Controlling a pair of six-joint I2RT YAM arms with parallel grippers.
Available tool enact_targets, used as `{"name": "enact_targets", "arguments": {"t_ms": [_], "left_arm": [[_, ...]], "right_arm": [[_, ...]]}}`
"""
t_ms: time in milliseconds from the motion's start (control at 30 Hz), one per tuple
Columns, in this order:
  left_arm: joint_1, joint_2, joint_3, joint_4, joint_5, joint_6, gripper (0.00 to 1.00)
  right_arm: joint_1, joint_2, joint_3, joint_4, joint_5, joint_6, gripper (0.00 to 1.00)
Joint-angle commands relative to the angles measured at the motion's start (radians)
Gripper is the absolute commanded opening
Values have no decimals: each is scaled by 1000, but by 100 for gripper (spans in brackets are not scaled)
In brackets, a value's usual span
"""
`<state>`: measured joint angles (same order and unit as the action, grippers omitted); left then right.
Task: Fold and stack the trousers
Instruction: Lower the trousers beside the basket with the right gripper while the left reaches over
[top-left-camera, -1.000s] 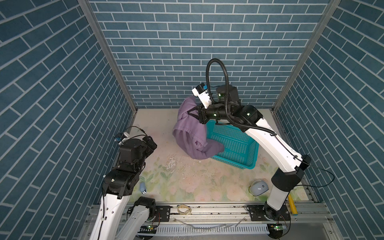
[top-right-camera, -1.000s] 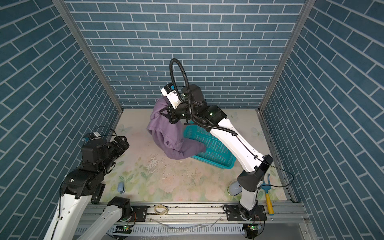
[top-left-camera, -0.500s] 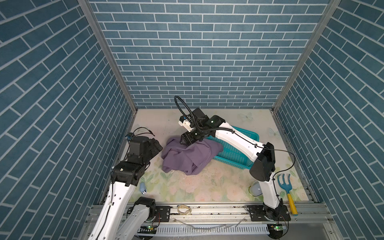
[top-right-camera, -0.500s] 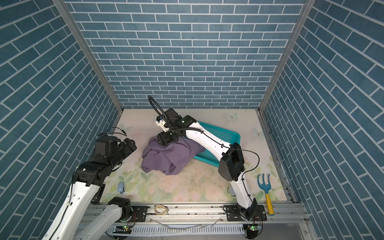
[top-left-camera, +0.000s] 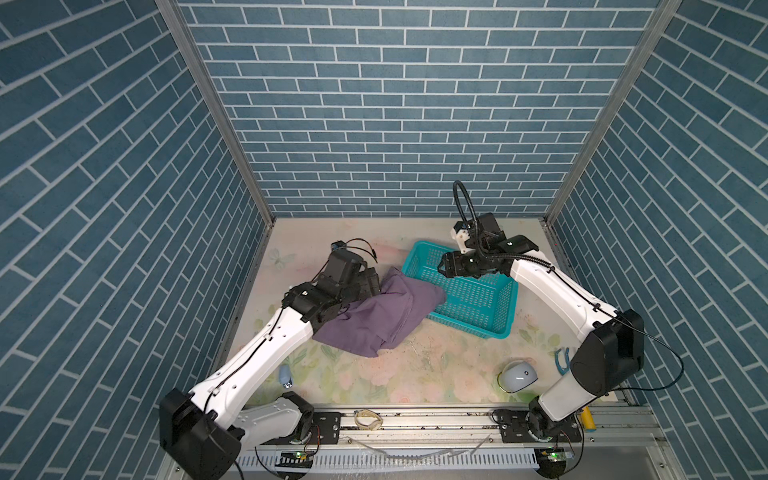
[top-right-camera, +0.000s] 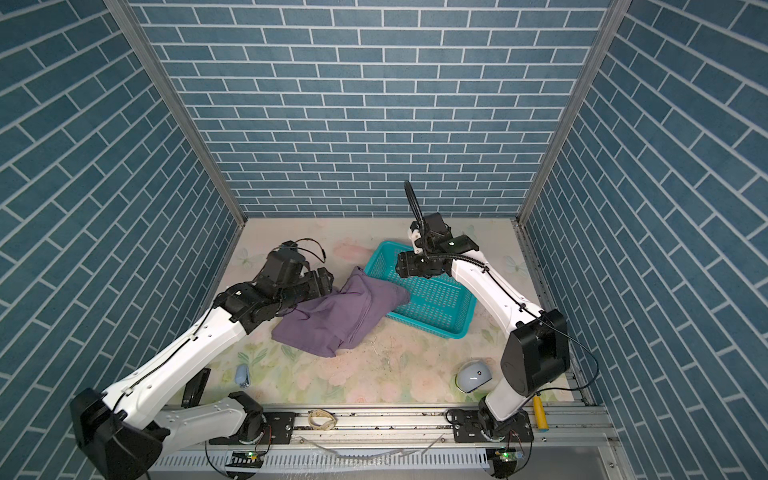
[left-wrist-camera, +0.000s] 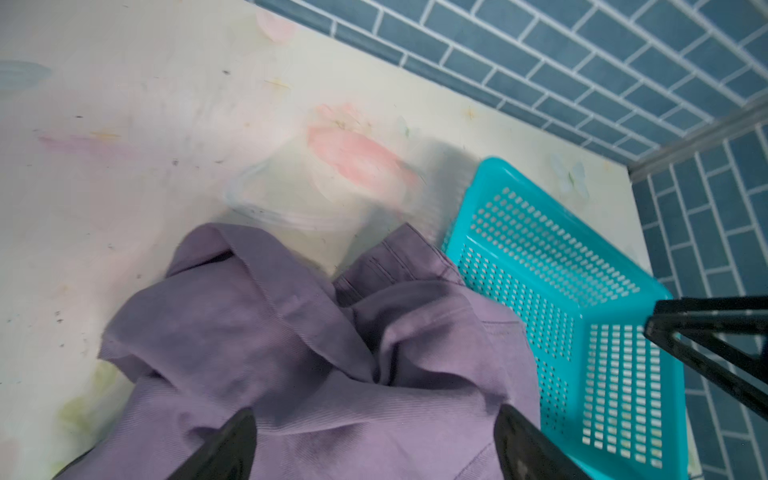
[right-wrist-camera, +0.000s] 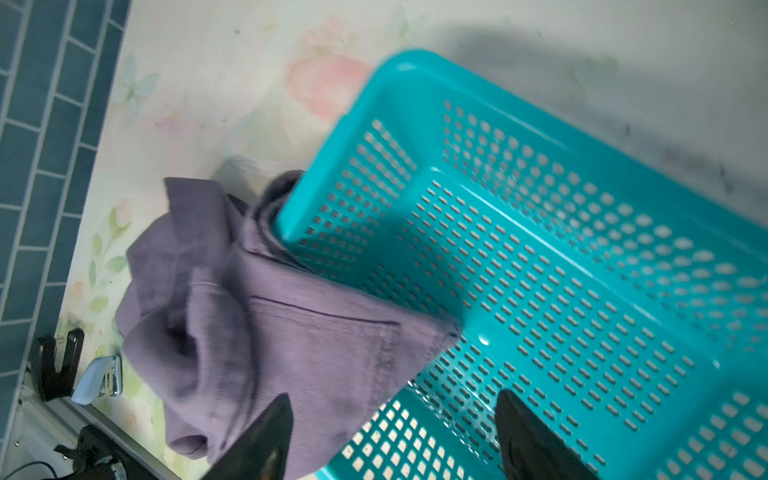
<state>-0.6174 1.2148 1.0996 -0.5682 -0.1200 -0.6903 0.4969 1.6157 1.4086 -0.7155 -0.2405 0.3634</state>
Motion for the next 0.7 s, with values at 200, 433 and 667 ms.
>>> {"name": "enact_targets", "arguments": {"t_ms": [200,433,667], "left_arm": [[-129,181,113,50,-20,36,92],[-137,186,78,48,-18,9,91],[-128,120,60,-1,-90,15,91]], "right_arm": [[-16,64,-183,182,-265,152,80],[-15,170,-195,363,-385,287,74],[-9,189,-171,411,-422,341,16]]}}
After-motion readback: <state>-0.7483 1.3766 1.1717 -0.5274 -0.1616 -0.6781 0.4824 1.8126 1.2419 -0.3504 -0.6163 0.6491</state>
